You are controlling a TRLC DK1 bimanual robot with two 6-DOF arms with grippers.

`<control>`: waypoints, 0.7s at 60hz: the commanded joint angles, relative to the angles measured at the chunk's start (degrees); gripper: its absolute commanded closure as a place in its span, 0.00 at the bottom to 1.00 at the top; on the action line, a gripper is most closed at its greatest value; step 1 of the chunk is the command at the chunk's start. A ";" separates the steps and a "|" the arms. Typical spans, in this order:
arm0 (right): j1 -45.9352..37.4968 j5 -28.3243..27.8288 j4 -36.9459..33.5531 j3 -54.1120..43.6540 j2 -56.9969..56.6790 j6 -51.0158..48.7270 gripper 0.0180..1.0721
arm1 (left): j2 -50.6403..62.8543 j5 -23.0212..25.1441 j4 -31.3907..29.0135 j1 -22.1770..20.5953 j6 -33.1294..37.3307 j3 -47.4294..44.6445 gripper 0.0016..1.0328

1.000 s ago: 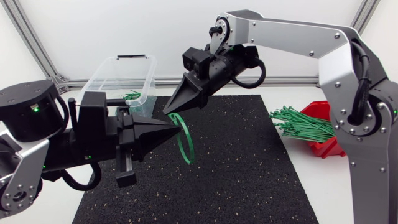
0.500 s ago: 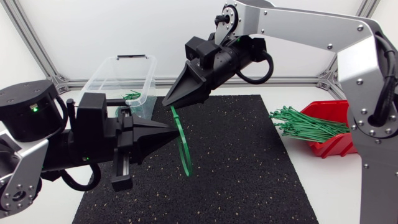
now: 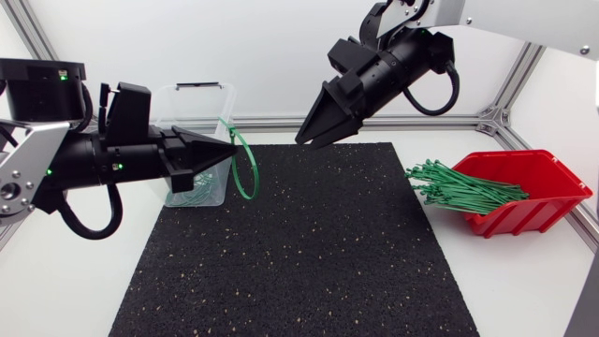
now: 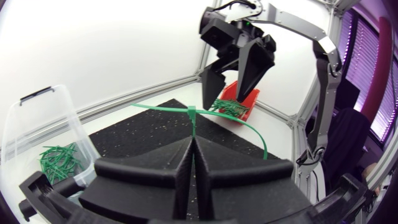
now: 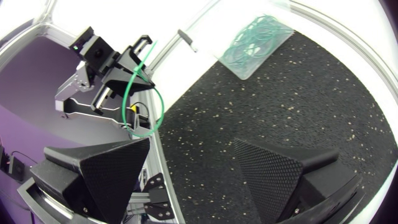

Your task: Take a green cable tie from the red box, thread the tail through the head to close it, then place it in the transparent bin on the left.

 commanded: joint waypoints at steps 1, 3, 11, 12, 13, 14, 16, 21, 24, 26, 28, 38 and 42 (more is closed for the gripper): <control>-2.13 2.94 1.56 -1.75 -1.23 2.74 0.04 | 1.35 -2.86 -3.42 1.40 3.62 4.50 0.97; -2.92 4.87 2.00 -1.83 -1.41 2.83 0.04 | 1.35 -4.80 -4.56 1.93 4.41 5.64 0.97; -4.68 13.84 9.21 -5.61 -4.57 5.81 0.04 | 1.70 -14.11 -7.90 3.86 7.13 10.56 0.97; -4.85 14.89 10.00 -6.14 -5.18 6.25 0.04 | 1.79 -15.34 -8.61 4.04 7.66 11.35 0.97; -4.94 15.77 10.26 -6.40 -5.45 6.34 0.04 | 1.88 -16.05 -9.05 4.21 8.01 11.88 0.97; -5.03 17.35 10.79 -6.84 -5.89 6.34 0.04 | 2.05 -17.01 -9.13 4.56 8.28 12.32 0.97; -5.20 19.64 12.29 -7.81 -7.03 6.52 0.04 | 2.58 -19.03 -9.13 5.44 8.45 13.55 0.97; -5.55 22.72 14.31 -9.48 -8.96 7.22 0.04 | 4.34 -21.14 -9.92 7.38 9.33 16.10 0.97; -6.17 27.02 17.29 -11.33 -11.07 7.31 0.04 | 6.71 -24.31 -9.92 8.78 10.65 18.30 0.97; -6.79 28.87 18.17 -11.85 -12.04 7.31 0.04 | 8.29 -25.98 -9.31 9.75 11.35 19.18 0.97; -6.96 31.86 20.63 -13.26 -13.53 7.31 0.04 | 9.96 -28.44 -7.73 10.28 12.14 19.62 0.97; -8.28 37.39 26.61 -18.27 -18.98 6.69 0.04 | 16.64 -33.10 -2.45 12.30 13.81 21.37 0.97; -8.63 39.50 29.25 -21.17 -21.80 6.43 0.04 | 18.40 -35.21 1.50 12.65 14.78 21.02 0.97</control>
